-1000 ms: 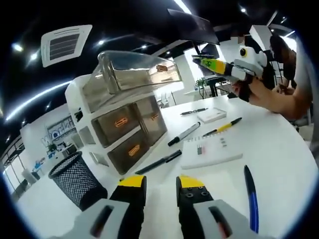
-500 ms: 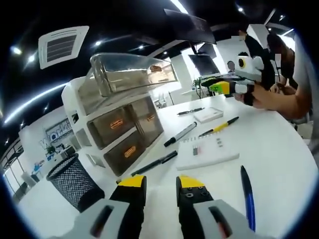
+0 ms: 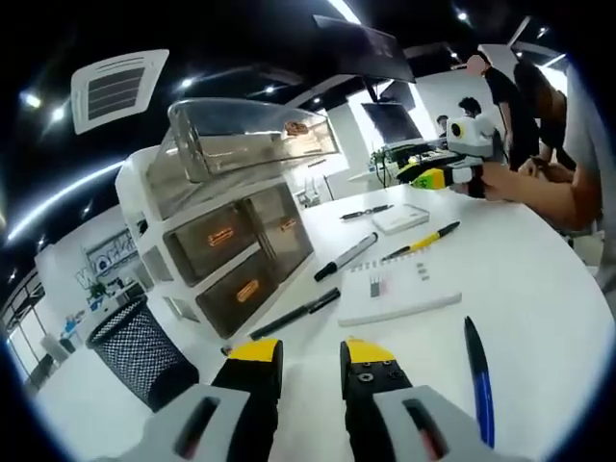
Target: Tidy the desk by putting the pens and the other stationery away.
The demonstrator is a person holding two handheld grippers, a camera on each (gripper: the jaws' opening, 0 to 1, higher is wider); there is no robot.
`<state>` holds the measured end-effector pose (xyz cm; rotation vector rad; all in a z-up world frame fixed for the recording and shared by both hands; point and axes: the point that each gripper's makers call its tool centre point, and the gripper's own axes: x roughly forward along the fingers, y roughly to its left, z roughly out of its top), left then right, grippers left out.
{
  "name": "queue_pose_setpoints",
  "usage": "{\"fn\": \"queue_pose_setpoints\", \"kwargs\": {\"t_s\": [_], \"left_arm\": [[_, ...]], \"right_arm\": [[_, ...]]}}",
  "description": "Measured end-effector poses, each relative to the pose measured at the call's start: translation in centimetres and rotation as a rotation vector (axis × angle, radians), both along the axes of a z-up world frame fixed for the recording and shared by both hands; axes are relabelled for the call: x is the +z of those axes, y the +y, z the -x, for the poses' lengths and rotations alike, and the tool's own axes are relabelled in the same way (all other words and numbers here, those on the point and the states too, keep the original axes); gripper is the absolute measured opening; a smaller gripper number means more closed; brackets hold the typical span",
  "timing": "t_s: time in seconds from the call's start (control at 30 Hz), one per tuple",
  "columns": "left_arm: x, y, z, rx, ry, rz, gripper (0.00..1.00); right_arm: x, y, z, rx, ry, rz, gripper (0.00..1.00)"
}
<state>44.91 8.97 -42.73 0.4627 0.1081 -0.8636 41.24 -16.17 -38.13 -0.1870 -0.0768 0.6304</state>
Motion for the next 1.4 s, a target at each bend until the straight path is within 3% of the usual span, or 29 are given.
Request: {"fn": "queue_pose_setpoints", "kwargs": {"t_s": [0.27,0.47,0.57,0.7,0.9,1.0,1.07,1.2,1.4], "left_arm": [[-0.3,-0.5,0.6,-0.018,0.011,-0.003,0.25],[-0.3,-0.6,0.6,-0.016,0.016,-0.001,0.25],[-0.3,-0.7,0.3,-0.019,0.009,0.003,0.25],[-0.3,-1.0,-0.1,-0.023,0.03,0.008,0.25],[-0.3,-1.7,0.8,-0.055,0.097,-0.062,0.25],[0.8,-2.4,1.3,-0.074,0.118,-0.046,0.25],[1.1,-3.0,2.0,-0.106,0.122,-0.067,0.25],[1.2,-3.7,3.3,-0.161,0.121,-0.172,0.27],[1.7,-5.3,5.0,-0.208,0.126,-0.203,0.27]], "right_arm": [[0.2,0.3,0.6,-0.003,-0.014,0.006,0.27],[-0.3,0.1,0.6,-0.002,0.019,-0.001,0.27],[-1.2,-0.6,0.0,-0.061,0.026,0.045,0.32],[-0.5,-0.6,0.1,-0.046,0.024,-0.017,0.32],[0.0,-0.4,0.6,-0.023,0.022,-0.056,0.28],[0.0,-0.2,0.7,-0.018,0.015,-0.045,0.28],[0.0,-0.1,0.8,-0.014,0.013,-0.041,0.28],[-0.2,0.1,0.8,-0.005,0.028,-0.047,0.28],[-0.4,0.4,1.0,0.0,0.028,-0.025,0.28]]}}
